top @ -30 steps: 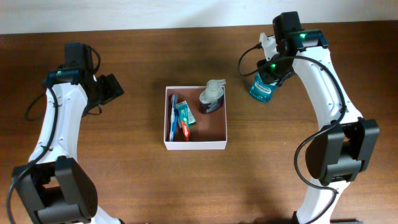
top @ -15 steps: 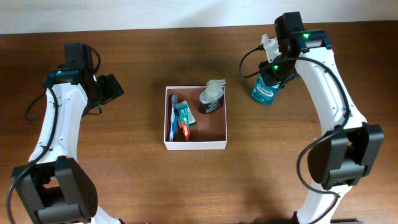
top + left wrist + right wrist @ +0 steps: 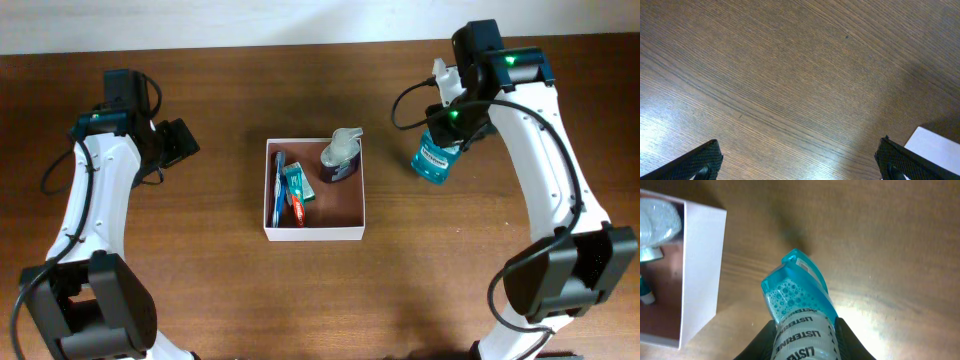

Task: Pack container
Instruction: 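Lift the Listerine bottle and carry it over the pink box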

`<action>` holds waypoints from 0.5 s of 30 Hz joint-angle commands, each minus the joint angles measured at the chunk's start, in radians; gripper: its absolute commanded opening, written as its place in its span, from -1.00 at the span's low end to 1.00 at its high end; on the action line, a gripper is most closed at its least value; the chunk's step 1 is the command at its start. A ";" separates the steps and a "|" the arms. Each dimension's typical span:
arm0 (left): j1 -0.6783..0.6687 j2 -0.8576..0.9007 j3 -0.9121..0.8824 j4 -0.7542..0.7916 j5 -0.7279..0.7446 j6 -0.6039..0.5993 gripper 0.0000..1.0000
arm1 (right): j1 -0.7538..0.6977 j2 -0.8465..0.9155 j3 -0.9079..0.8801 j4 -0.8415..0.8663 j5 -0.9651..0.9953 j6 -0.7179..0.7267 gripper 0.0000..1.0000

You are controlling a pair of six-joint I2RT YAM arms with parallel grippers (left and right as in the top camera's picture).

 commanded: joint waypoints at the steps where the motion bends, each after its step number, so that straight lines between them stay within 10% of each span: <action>1: 0.003 -0.023 0.014 -0.001 -0.008 0.005 0.99 | -0.003 -0.085 0.004 -0.024 -0.010 0.057 -0.46; 15: 0.003 -0.023 0.014 -0.001 -0.008 0.005 0.99 | 0.131 -0.229 0.004 -0.098 -0.089 0.248 -0.46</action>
